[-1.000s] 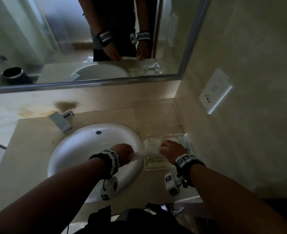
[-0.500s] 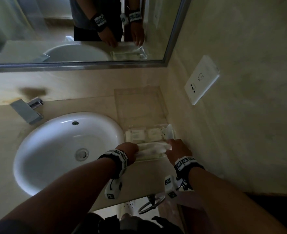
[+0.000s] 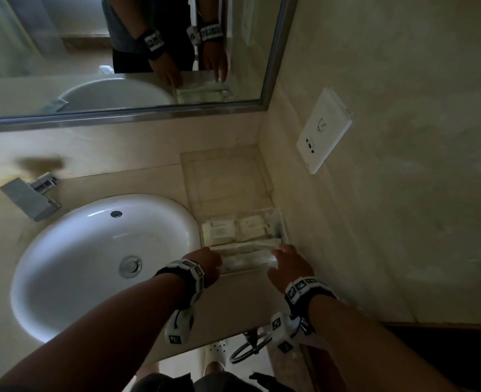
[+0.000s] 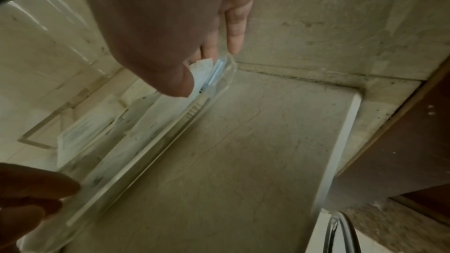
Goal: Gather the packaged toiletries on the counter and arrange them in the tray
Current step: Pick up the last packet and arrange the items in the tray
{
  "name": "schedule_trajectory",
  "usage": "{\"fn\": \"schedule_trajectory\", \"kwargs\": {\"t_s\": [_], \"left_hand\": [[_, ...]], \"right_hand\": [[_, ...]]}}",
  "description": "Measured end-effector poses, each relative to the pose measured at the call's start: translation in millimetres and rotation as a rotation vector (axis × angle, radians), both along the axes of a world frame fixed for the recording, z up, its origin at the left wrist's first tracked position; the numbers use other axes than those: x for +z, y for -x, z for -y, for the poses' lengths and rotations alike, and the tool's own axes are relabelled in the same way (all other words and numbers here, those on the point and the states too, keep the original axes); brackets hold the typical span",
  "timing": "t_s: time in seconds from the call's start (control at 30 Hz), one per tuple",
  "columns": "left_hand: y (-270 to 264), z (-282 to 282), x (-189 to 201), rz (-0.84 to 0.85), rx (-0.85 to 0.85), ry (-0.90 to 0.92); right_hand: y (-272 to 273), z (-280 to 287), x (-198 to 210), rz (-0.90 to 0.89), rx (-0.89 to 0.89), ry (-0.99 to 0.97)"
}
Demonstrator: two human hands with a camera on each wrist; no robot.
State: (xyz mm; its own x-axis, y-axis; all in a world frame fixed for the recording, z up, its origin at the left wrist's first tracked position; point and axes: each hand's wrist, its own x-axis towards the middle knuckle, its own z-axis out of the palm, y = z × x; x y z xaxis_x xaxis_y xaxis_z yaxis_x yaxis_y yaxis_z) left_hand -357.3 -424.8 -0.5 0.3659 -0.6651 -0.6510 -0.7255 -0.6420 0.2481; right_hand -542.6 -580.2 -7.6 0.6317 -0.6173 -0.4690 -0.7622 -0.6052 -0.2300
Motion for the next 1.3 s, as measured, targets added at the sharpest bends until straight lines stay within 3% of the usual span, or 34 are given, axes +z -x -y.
{"fn": "schedule_trajectory", "kwargs": {"t_s": [0.3, 0.5, 0.7, 0.83, 1.1, 1.3], "left_hand": [[2.1, -8.1, -1.7, 0.014, -0.045, 0.011], [-10.5, 2.7, 10.7, 0.100, -0.005, 0.092], [-14.7, 20.4, 5.6, 0.092, 0.041, 0.237], [-1.5, 32.3, -6.0, 0.175, 0.041, 0.300], [14.0, 45.1, -33.2, 0.167, -0.048, 0.265], [11.1, 51.0, -49.7, 0.205, -0.069, 0.236]], "right_hand": [[-7.6, -12.4, -9.7, -0.172, 0.188, 0.008], [-17.6, -2.6, -2.1, 0.018, 0.134, 0.243], [-47.6, 14.8, -14.0, 0.041, 0.140, 0.198], [-60.1, 22.9, -29.1, 0.063, 0.143, 0.233], [-78.0, 27.0, -44.9, 0.013, 0.111, 0.244], [-74.6, 32.9, -53.9, 0.092, 0.153, 0.199]]}}
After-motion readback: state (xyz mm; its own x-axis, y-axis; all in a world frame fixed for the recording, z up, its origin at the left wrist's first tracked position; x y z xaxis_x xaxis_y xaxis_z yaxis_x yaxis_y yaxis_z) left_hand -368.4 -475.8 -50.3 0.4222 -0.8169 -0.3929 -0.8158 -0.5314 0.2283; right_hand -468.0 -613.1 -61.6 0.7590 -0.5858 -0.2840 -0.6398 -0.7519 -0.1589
